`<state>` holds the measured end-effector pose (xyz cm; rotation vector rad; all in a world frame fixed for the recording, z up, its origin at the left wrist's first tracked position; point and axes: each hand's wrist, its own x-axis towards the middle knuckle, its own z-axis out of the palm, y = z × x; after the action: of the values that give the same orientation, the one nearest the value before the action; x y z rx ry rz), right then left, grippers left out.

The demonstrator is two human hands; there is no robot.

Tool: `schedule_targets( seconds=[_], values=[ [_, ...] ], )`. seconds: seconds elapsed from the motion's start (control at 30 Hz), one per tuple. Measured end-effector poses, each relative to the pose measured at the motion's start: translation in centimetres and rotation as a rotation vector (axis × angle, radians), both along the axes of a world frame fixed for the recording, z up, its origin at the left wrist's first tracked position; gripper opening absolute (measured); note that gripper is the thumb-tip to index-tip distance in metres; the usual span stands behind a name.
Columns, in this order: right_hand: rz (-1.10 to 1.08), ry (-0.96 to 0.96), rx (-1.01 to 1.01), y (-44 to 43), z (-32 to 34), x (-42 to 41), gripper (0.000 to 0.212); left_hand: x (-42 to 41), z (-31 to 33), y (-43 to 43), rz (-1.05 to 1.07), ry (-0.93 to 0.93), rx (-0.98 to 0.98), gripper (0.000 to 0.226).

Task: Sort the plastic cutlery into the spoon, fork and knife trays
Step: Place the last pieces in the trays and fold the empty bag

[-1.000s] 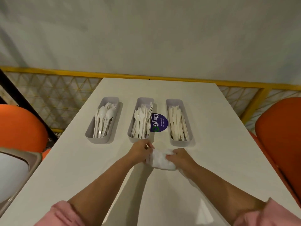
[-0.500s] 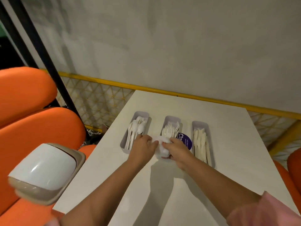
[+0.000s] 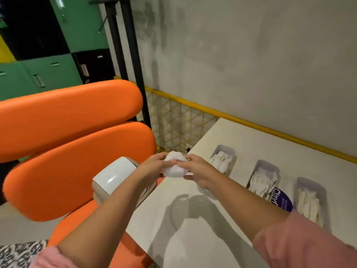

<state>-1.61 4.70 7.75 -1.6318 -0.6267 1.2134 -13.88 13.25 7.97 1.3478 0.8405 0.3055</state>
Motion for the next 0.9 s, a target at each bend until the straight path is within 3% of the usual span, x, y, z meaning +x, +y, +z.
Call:
schedule_targets(
  seconds=[0.2,0.3,0.4,0.57,0.8,0.9],
  values=[
    [0.207,-0.013,-0.079,4.9,-1.1,-3.9,0.028,-6.2,-1.9,5.5,0.220,0.284,0.437,0.036],
    [0.263,-0.045,-0.123,6.8,-2.0,-5.4,0.029,-8.3,-3.5,6.8,0.216,0.494,0.751,0.029],
    [0.273,-0.063,-0.144,8.0,-3.0,-6.3,0.020,-9.4,-5.6,7.3,0.120,0.646,0.903,0.028],
    [0.274,-0.101,-0.154,8.7,-4.6,-6.7,0.011,-8.8,-9.3,7.2,0.094,0.741,0.863,0.016],
    [0.247,-0.140,-0.242,8.1,-5.1,-4.6,0.010,-6.7,-11.9,6.8,-0.235,1.012,0.635,0.041],
    [0.234,-0.134,-0.255,7.5,-4.8,-3.6,0.018,-6.2,-11.1,7.0,-0.329,1.096,0.673,0.035]
  ],
)
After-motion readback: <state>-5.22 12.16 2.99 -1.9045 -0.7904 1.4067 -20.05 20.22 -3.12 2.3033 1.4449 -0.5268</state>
